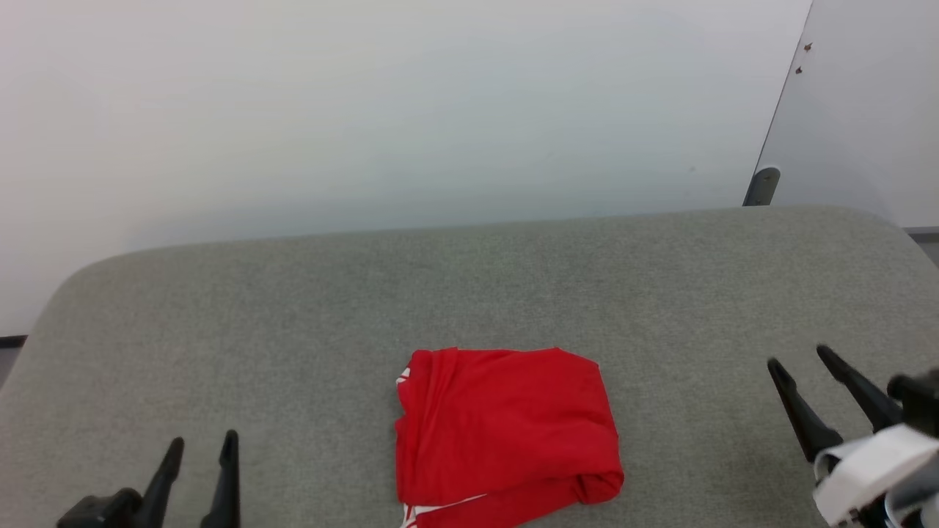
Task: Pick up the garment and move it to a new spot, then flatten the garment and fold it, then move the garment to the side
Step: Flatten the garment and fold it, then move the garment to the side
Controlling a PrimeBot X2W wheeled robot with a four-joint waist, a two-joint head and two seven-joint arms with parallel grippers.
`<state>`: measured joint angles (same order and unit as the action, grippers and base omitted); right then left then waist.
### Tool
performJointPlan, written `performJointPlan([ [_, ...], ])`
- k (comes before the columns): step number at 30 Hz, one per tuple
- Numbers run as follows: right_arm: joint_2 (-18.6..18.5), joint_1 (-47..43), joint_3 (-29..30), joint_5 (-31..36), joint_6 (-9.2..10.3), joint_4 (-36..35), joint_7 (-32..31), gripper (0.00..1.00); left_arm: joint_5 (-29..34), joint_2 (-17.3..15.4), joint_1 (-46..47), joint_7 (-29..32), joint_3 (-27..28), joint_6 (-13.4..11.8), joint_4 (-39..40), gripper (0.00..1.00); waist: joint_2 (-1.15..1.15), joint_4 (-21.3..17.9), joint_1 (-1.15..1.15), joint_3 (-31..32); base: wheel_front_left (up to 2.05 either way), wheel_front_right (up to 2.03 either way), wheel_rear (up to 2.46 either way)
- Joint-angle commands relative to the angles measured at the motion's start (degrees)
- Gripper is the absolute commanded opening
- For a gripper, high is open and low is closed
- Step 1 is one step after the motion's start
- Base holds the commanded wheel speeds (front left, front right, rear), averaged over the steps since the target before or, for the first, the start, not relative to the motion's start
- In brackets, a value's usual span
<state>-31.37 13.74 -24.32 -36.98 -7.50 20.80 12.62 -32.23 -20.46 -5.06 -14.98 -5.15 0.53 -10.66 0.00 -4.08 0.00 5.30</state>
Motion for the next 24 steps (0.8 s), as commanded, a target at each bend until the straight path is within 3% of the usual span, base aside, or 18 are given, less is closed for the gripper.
performJointPlan([
  [1, 0.6, -1.8, 1.7, 1.4, 0.02, -0.6, 0.6, 1.0, 0.9, -0.1, -0.8, -0.2, 0.8, 0.0, 0.3, 1.0, 0.0, -0.2, 0.0, 0.2, 0.0, 0.0, 0.0],
  [10, 3.2, -10.3, 10.4, 6.1, 0.02, -5.4, 1.6, 1.0, 4.8, 0.3, -1.3, -0.2, 4.2, 0.7, 1.2, 1.0, 0.0, 0.6, 0.0, 0.9, 0.0, 0.0, 0.0],
  [24, 5.4, -14.4, 14.4, 9.8, 0.02, -9.6, 1.0, 1.0, 7.7, 1.8, -1.9, -0.2, 6.2, 1.4, 0.6, 1.0, 0.0, 1.6, 0.0, 1.1, 0.0, 0.0, 0.0],
])
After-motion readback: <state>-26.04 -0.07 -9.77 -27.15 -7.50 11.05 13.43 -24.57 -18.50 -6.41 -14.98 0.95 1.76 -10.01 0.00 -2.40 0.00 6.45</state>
